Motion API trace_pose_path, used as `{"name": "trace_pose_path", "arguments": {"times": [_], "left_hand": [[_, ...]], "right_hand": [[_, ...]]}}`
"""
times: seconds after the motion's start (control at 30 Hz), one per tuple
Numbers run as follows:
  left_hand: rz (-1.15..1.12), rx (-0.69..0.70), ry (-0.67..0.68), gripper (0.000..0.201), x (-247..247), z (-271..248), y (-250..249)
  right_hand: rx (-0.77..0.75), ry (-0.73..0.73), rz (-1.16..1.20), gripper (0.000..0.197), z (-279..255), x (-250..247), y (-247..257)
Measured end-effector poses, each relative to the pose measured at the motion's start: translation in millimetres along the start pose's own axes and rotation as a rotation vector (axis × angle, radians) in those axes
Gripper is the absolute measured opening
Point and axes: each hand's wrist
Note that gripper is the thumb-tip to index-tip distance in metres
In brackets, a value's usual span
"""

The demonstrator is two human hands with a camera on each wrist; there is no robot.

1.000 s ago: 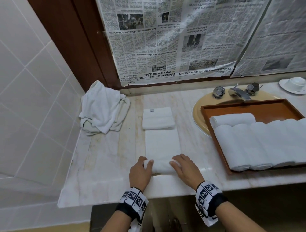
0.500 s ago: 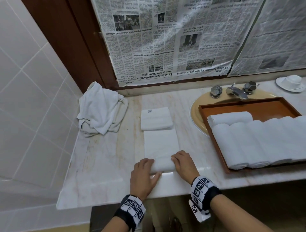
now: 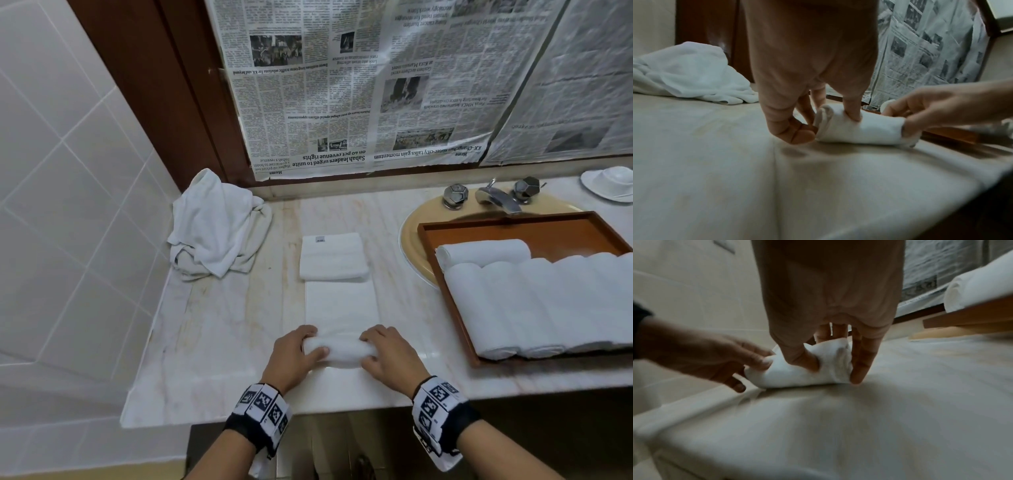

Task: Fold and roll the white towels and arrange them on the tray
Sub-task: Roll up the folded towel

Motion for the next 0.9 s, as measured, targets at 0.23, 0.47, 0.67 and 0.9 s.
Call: {"name": "trace_pose_path", "arguments": {"times": [0.23,0.47,0.67,0.9], "left_hand": [[0.098,0.181,-0.045,0.047,12.3,-17.0,13.4],[-0.070,-0.081,0.008,0.040,-4.4,-4.0,-0.5],[-0.019,-0.282,0.003,0.046,-1.5,2.5,-18.5],[-0.070,-0.399,-0.091,0.051,4.6,-1.3,-18.9]], "right_hand": [[0.159,0.058,0.197,0.026,8.4,-20.2,8.3],[0.265,-0.052,0.425,0.015,12.8,-16.0,2.2],[0.177,-0.160,0.058,0.022,9.4,-8.0,5.1],[0.010,-0.062,0.256,0.041,1.4,-4.2,-19.9]]}}
Point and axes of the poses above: each hand's wrist, its own z-axis towards the middle knuckle, its own x-axis out of the palm, y = z × x, and after that the axes turned 2 degrees about z, right-handed
